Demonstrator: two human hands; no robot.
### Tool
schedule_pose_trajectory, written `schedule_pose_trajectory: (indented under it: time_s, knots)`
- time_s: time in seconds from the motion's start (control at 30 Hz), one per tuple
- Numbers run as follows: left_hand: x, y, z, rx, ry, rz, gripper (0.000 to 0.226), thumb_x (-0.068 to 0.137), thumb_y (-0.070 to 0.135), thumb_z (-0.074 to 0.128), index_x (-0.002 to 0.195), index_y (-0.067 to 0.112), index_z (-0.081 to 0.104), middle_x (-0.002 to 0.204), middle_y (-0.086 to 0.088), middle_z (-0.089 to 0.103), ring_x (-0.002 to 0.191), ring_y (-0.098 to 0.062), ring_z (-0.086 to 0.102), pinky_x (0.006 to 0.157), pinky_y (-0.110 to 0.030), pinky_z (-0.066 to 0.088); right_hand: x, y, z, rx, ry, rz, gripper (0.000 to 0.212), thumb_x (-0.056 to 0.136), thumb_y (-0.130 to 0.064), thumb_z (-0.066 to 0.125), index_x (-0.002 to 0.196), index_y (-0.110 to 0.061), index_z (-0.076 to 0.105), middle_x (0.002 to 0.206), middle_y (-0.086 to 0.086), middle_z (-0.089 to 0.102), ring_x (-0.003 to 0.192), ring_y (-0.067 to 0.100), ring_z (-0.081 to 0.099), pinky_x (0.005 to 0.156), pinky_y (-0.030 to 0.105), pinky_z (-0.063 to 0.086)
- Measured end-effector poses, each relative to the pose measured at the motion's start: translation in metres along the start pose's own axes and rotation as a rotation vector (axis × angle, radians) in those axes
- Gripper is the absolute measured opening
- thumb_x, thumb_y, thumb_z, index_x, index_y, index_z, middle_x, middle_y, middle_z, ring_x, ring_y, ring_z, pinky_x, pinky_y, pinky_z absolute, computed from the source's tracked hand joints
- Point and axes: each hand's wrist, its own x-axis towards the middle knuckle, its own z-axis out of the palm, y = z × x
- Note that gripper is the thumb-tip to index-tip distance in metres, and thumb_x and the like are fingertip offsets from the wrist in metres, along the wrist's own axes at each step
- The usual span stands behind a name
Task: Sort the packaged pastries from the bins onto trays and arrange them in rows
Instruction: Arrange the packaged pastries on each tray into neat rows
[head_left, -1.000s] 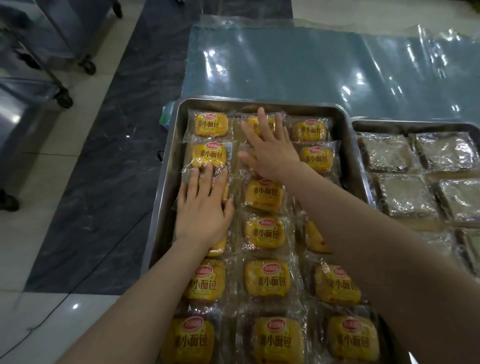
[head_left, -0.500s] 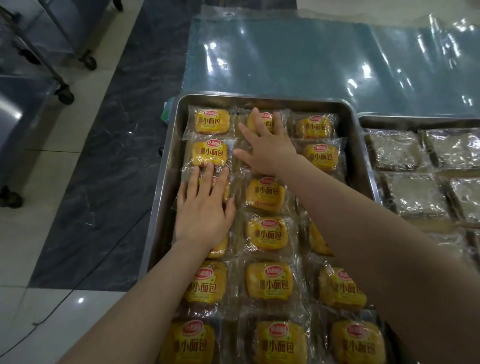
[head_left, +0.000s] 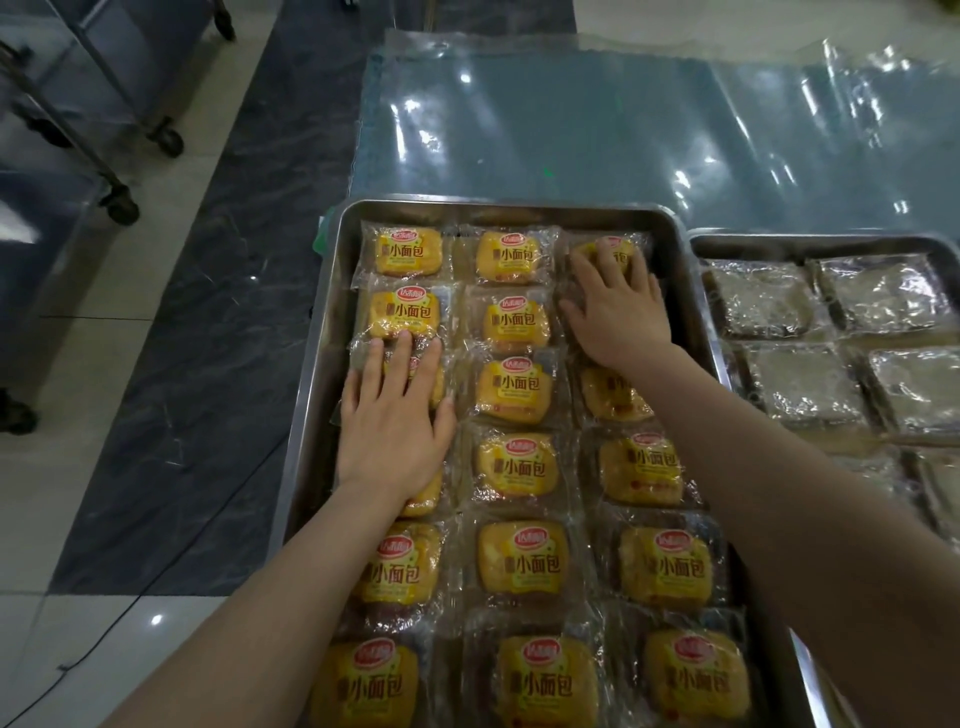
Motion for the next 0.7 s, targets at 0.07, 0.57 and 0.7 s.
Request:
schedule_pose_trajectory:
  time_s: [0.07, 0.57, 0.7]
  knots:
    - [0.001, 0.0, 0.0, 0.001, -0.003, -0.001, 0.059, 0.094, 0.05, 0.019, 0.149, 0.032, 0.006, 0.158, -0.001, 0.007, 0.145, -0.022, -0.004, 0.116, -0.047, 0.006, 0.003, 0.003, 0.003, -0.024, -0.003, -0.016, 0.062, 0.095, -0.057, 0.027, 0.149, -0.036, 0.005, 0.16, -0.002, -0.004, 0.144, 0.038, -0.008, 0.114, 0.053, 0.002]
    - [0.0, -0.001, -0.001, -0.001, 0.008, 0.007, 0.059, 0.094, 0.049, 0.021, 0.149, 0.031, 0.01, 0.158, -0.003, 0.011, 0.145, -0.023, 0.0, 0.115, -0.047, 0.007, -0.037, 0.008, -0.006, 0.064, 0.014, 0.024, 0.067, 0.094, -0.05, 0.043, 0.15, -0.036, 0.01, 0.16, 0.003, -0.006, 0.145, 0.032, -0.007, 0.115, 0.053, 0.004]
    - [0.0, -0.001, 0.0, 0.005, 0.011, 0.007, 0.059, 0.094, 0.05, 0.019, 0.149, 0.031, 0.009, 0.158, -0.002, 0.011, 0.145, -0.024, -0.001, 0.114, -0.047, 0.007, -0.046, 0.009, 0.002, 0.069, -0.011, 0.006, 0.07, 0.093, -0.052, 0.045, 0.15, -0.036, 0.008, 0.16, 0.002, -0.005, 0.145, 0.031, -0.011, 0.115, 0.052, 0.002]
